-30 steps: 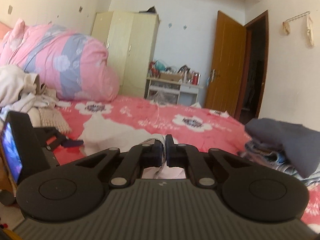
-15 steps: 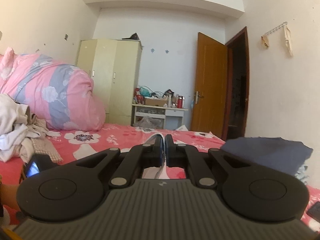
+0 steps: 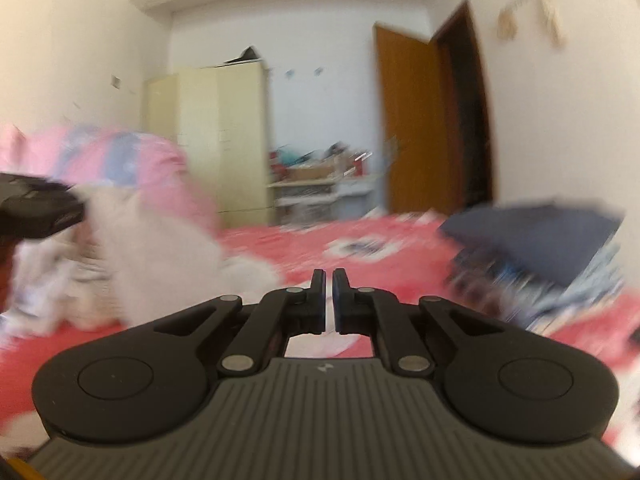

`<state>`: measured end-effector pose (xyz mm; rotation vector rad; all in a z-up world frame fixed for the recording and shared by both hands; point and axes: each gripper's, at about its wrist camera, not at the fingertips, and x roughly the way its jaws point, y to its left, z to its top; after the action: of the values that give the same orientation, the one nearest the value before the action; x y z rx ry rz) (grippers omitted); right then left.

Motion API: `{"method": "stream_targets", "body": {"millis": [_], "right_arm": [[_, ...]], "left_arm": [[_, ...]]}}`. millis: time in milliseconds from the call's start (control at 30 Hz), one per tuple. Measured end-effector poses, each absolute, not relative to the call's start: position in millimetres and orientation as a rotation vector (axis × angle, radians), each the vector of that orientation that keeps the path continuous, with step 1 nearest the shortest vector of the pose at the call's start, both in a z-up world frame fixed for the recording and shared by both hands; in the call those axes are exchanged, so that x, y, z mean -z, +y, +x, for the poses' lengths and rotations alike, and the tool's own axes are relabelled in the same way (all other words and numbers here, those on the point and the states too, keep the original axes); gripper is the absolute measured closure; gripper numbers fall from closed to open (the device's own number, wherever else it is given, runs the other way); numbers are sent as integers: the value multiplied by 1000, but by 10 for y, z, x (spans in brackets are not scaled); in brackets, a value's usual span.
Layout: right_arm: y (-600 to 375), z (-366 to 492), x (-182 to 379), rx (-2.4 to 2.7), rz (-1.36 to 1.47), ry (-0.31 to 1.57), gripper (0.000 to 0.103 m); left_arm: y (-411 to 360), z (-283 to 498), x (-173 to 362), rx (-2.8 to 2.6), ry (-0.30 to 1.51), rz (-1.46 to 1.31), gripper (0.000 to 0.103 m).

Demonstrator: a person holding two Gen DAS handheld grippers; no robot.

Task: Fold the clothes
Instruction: 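Lift the white shirt high with both grippers and shake it out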

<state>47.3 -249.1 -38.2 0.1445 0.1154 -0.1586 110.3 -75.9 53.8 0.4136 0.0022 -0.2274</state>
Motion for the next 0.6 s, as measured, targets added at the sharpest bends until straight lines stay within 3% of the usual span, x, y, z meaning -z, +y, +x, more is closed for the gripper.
{"method": "stream_targets", "body": {"millis": [67, 133, 167, 200, 433, 600], "right_arm": [[-2355, 350, 495, 95, 184, 130, 96], [-2154, 259, 652, 35, 165, 154, 77], [-2010, 234, 745, 14, 145, 170, 59], [-1900, 232, 785, -1, 130, 173, 49], [-1288, 344, 734, -9, 150, 117, 24], [-1151, 493, 781, 189, 16, 57, 24]], "left_arm": [[-808, 1014, -674, 227, -17, 431, 101], [-845, 923, -780, 231, -29, 434, 101], [-859, 866, -823, 235, -33, 434, 101], [-883, 825, -849, 237, -31, 433, 101], [-915, 539, -961, 247, -24, 409, 101], [-730, 294, -1065, 219, -83, 364, 101]]}}
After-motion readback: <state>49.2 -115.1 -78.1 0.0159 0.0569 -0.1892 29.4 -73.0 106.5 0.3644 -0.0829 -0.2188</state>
